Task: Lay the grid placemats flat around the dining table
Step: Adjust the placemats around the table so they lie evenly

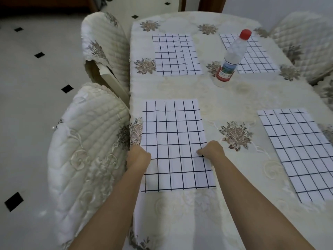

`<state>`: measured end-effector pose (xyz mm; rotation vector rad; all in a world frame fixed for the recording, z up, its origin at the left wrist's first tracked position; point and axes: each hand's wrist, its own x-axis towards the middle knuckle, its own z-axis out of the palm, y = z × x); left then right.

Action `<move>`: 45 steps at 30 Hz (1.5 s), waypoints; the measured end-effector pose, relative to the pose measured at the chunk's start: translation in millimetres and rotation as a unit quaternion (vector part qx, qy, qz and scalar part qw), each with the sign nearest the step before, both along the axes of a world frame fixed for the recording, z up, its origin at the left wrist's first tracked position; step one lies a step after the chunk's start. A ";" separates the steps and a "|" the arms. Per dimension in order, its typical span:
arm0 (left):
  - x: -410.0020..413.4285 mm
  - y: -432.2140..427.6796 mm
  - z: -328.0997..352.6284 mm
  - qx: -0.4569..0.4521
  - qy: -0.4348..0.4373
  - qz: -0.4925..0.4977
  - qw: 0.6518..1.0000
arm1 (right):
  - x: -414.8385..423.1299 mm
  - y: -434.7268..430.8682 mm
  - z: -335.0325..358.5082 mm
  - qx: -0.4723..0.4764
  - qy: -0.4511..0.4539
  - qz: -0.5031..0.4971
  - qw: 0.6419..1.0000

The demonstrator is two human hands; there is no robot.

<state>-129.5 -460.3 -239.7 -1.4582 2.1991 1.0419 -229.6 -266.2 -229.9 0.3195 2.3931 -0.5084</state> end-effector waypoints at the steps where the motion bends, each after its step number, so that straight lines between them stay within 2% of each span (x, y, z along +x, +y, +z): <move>1: -0.1 -1.7 -0.6 0.000 -0.003 -0.006 1.000 | -0.5 -0.5 -2.3 -0.005 -0.001 -0.011 1.000; 6: 0.9 -1.3 3.6 0.009 -0.014 -0.014 1.000 | 3.1 2.0 -12.7 -0.035 0.034 -0.074 0.996; 9: -4.0 6.7 5.2 0.010 0.008 -0.006 1.000 | 2.2 9.5 -15.2 -0.083 0.066 -0.059 0.993; 14: -15.0 28.5 5.7 0.027 0.057 0.019 0.998 | -4.9 39.9 -13.0 -0.103 0.092 -0.033 0.990; 23: -12.2 78.9 -0.1 0.039 0.104 0.030 0.993 | -13.6 104.6 -9.1 -0.108 0.089 -0.019 0.990; 30: -3.5 82.1 -2.6 -0.005 0.120 0.021 0.993 | -11.2 109.9 -10.5 -0.127 0.085 0.013 0.988; 36: 5.3 80.6 -3.8 -0.008 0.139 0.022 0.990 | -13.5 112.1 -15.6 -0.152 0.073 0.013 0.986; 40: 6.8 81.4 -3.1 -0.020 0.140 0.021 0.990 | -14.6 111.8 -11.1 -0.121 0.061 0.027 0.990; 41: 6.1 83.1 -1.3 -0.040 0.134 0.018 0.990 | -14.5 109.7 -8.3 -0.078 0.073 0.050 0.993; 43: 4.0 86.1 -1.5 -0.140 0.117 -0.013 0.983 | -14.0 104.1 -8.4 0.041 0.168 0.098 0.980; 45: -0.2 93.0 -4.2 -0.216 0.158 -0.088 0.959 | -14.5 94.6 -13.1 0.052 0.283 0.143 0.947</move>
